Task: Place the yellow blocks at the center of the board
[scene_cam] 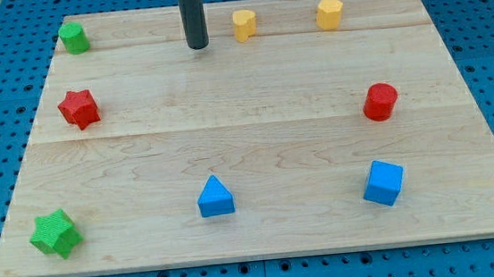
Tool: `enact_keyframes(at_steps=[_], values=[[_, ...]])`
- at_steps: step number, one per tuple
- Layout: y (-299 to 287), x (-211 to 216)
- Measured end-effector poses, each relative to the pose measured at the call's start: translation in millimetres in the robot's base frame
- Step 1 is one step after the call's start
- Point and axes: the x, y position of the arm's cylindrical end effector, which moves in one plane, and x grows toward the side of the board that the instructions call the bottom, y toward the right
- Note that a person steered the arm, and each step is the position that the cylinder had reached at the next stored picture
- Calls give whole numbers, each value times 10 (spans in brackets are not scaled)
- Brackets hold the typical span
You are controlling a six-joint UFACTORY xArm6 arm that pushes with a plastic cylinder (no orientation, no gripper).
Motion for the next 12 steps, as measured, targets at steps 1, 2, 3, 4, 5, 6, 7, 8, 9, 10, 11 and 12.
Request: enact_keyframes(at_steps=[1, 2, 3, 4, 5, 6, 7, 8, 9, 10, 11, 12], values=[[84, 23], [167, 56], [237, 122], [936, 383], [1854, 705], [3137, 542], [3353, -119], [3344, -517], [3452, -519], [3319, -591], [3036, -625], [2755, -644]])
